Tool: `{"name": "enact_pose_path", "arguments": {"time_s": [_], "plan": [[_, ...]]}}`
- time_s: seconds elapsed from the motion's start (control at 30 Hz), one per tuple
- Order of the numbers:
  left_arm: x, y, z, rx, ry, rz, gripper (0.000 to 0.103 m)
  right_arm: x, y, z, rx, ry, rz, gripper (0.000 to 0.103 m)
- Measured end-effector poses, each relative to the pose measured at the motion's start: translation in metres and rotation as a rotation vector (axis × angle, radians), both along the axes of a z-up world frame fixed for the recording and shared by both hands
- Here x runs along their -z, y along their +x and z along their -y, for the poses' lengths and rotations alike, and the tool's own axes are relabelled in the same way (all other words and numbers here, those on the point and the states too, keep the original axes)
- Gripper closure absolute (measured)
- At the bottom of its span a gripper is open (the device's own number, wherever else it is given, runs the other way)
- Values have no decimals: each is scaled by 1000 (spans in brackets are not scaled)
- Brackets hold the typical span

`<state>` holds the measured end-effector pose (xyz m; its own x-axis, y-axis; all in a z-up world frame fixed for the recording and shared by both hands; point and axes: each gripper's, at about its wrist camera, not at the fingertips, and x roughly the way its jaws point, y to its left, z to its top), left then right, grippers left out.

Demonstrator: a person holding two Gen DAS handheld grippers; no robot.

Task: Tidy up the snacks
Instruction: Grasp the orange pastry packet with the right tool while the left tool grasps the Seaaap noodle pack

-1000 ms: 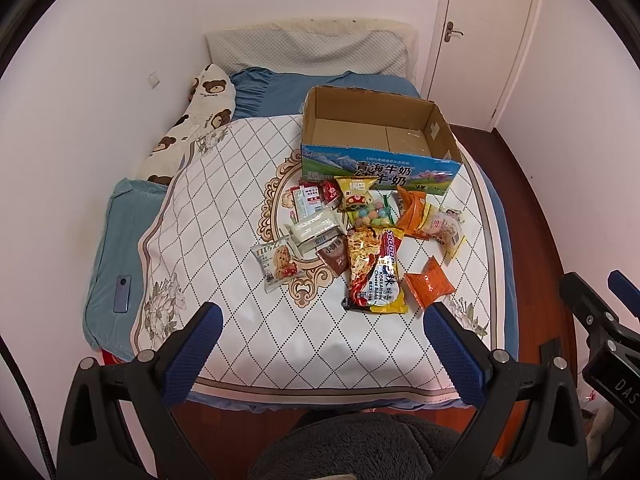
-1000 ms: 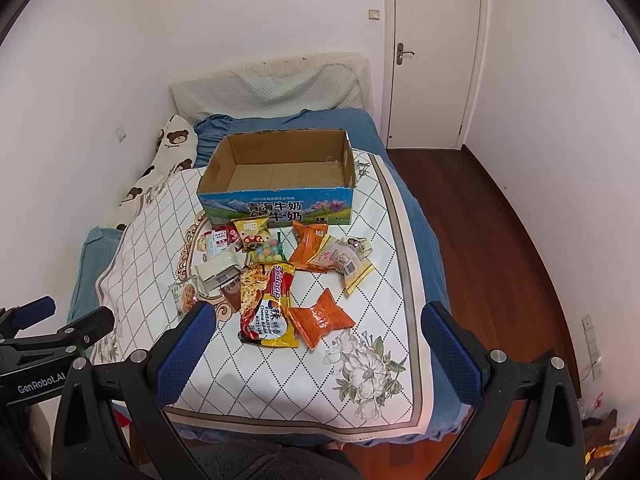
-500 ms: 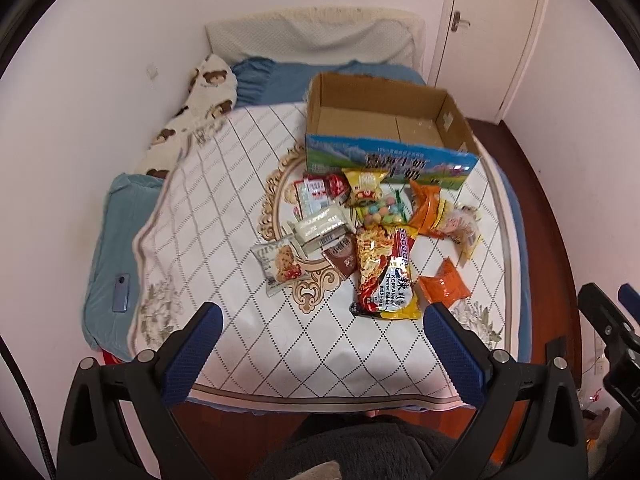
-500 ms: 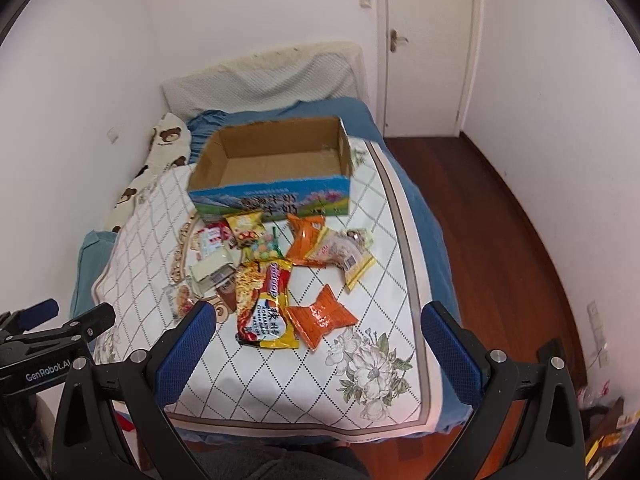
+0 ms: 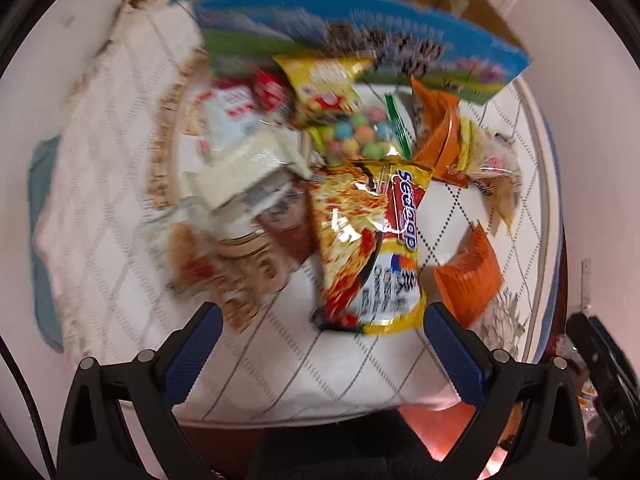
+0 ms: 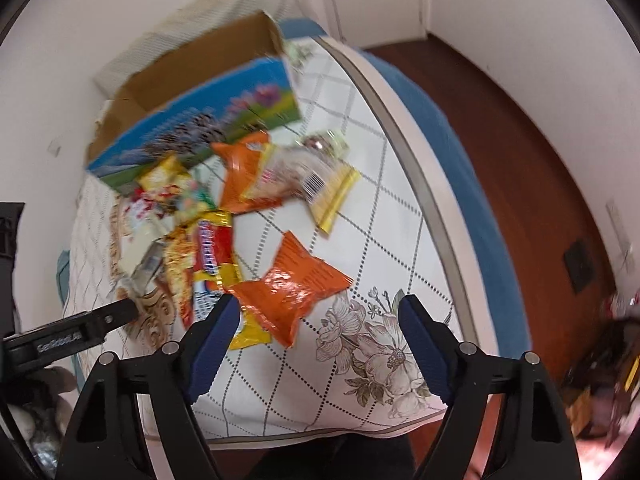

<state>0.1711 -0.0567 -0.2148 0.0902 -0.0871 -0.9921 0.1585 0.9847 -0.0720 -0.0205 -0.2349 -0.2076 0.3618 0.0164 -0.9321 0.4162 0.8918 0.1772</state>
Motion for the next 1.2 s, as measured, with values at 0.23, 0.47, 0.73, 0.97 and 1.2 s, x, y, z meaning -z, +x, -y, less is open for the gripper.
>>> {"name": "enact_pose_path", "arguments": {"time_s": [0.23,0.47,0.73,0.97,1.2], "plan": [[65,36,20,-7,-8,-123,0,64,28,23,111,242,-114,19],[77,40,26,-69,-15,-150,0,135,59,21,173,477,-242,19],[96,55,47,-95,22,-171,0,121,86,-4,-244,98,-267,45],[111,53,78,-44,90,-120,15,125,96,-17,-476,-97,-257,36],[121,27,77,-63,56,-151,14,147,94,12,-316,72,-266,31]]}}
